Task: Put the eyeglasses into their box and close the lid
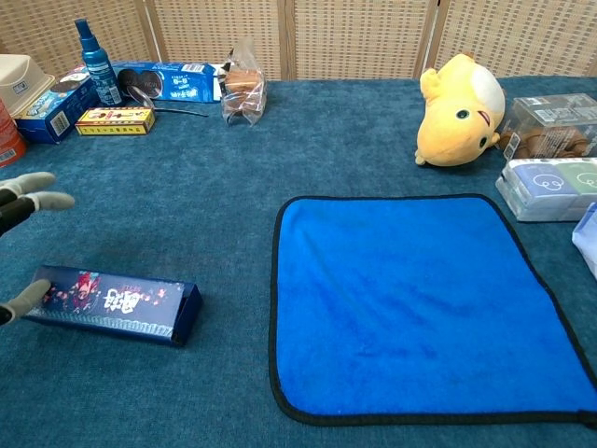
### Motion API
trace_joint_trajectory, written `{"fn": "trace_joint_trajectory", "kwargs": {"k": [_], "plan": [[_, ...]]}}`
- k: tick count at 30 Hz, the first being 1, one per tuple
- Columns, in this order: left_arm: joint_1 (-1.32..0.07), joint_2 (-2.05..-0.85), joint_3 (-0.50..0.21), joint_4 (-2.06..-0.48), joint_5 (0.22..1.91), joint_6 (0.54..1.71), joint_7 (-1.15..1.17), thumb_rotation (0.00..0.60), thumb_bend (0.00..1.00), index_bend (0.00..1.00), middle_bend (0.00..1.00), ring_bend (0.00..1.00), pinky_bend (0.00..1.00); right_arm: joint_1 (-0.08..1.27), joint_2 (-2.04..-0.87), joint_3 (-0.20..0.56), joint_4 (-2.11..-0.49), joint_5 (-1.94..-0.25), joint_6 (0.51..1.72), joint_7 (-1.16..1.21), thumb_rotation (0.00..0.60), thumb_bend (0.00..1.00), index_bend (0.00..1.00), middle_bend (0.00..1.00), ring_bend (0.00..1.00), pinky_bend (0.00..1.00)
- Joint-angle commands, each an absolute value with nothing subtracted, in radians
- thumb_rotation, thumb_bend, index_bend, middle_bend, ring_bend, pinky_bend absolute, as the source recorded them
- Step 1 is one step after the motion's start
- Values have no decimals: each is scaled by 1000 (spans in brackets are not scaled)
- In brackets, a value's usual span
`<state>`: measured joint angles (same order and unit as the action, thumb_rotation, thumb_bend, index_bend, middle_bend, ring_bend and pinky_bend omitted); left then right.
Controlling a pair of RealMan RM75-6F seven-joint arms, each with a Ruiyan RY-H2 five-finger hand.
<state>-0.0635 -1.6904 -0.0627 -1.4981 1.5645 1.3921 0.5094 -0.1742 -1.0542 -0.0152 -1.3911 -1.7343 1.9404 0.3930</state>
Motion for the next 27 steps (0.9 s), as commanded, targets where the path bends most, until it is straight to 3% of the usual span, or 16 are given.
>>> {"fn": "trace_joint_trajectory", "kwargs": {"k": [1,12,19,22,27], "plan": [[-85,-1699,-84,-1500,1536,1374,529,600,366,116,0,0,29,-175,-1054,-15,-1392,-1735,1942,392,600,279,102,178,66,125],[-128,-1700,-111,-1533,1410,1316,620,600,367,125,0,0,31,-178,-1050,-14,-1403,-1741,1944,383,600,279,102,178,66,125],[-139,-1673,-114,-1579,1449,1367,549,598,368,120,6,0,35,-181,-1046,-13,-1411,-1743,1946,377,600,279,101,178,66,125],[-137,-1630,-96,-1639,1480,1385,518,580,367,130,18,0,36,-178,-1046,-12,-1418,-1747,1943,369,600,280,102,178,66,125],[-138,-1488,-34,-1813,1454,1316,476,530,368,187,19,0,42,-173,-1042,-10,-1436,-1750,1934,349,600,278,102,178,66,125]]}}
